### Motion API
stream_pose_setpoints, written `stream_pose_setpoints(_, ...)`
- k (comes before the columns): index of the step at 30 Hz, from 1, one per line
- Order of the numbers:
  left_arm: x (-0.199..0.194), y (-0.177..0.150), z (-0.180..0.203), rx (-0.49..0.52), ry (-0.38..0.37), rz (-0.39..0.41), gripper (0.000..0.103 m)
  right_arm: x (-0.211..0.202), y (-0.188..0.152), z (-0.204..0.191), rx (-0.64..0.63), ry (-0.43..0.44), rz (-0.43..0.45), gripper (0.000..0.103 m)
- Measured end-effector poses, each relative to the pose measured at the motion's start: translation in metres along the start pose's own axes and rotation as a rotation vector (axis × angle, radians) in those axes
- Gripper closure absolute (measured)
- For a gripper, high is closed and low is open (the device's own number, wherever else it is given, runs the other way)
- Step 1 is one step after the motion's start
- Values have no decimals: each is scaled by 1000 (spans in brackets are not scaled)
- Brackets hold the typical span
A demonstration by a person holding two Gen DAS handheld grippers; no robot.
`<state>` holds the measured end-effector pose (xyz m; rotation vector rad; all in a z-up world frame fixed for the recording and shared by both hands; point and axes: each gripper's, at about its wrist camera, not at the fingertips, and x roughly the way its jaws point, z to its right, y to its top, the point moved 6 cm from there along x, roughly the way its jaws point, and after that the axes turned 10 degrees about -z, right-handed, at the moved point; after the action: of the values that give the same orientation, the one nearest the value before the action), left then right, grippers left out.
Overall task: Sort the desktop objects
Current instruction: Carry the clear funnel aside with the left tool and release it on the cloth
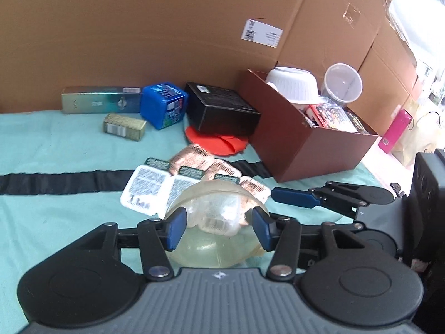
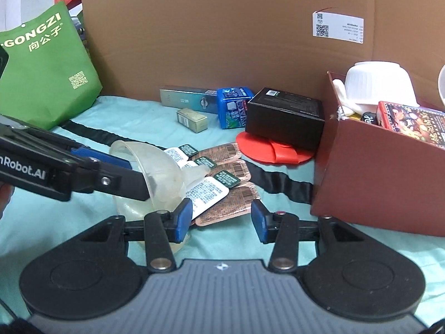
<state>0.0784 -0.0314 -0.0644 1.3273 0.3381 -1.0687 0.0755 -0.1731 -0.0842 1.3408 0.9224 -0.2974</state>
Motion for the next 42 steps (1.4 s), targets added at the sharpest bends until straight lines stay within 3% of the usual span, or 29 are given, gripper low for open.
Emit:
stream_pose_setpoints(7,-19,-20,-10,0,38,-1,44,-5,-17,-3,-26,-6,-49,57)
stream_pose_setpoints(12,-12,-15,-20,-29,92,11,41,-9,-17,-12,-25,22,-35,57)
stream_pose_setpoints(17,4,-9,-24,-53,69,8,42,-1,-5,-22,-76,10,-8,57)
stream_pose_setpoints(19,10,-8,-29,-64,90,1,48,5,-1,-23,-108,-19,-8,57)
stream_pose_setpoints(21,14,-8,-35,-77,106,6,64,14,4,-23,-136,-46,-6,57)
stream_pose_setpoints(23,17,-7,-47,-121,131,5,92,23,7,-21,-137,-43,-12,57)
stream_pose_setpoints(27,10,-6,-72,-216,175,44,96,37,9,-16,-109,-30,-21,52)
stream_pose_setpoints(30,1,-4,-85,-252,216,83,96,40,9,-20,-105,-24,-4,50)
stream_pose_setpoints(33,-8,-2,-93,-289,241,120,96,39,12,-21,-79,13,13,61)
stream_pose_setpoints(37,-14,2,-102,-314,259,149,96,40,15,-21,-53,51,0,60)
stream_pose_setpoints(39,-8,3,-99,-298,234,126,91,42,15,-23,-55,45,-4,58)
stream_pose_setpoints(41,-1,3,-92,-270,219,108,67,45,15,-25,-64,32,-2,55)
stream_pose_setpoints(42,2,2,-89,-255,240,103,67,47,16,-27,-71,20,1,55)
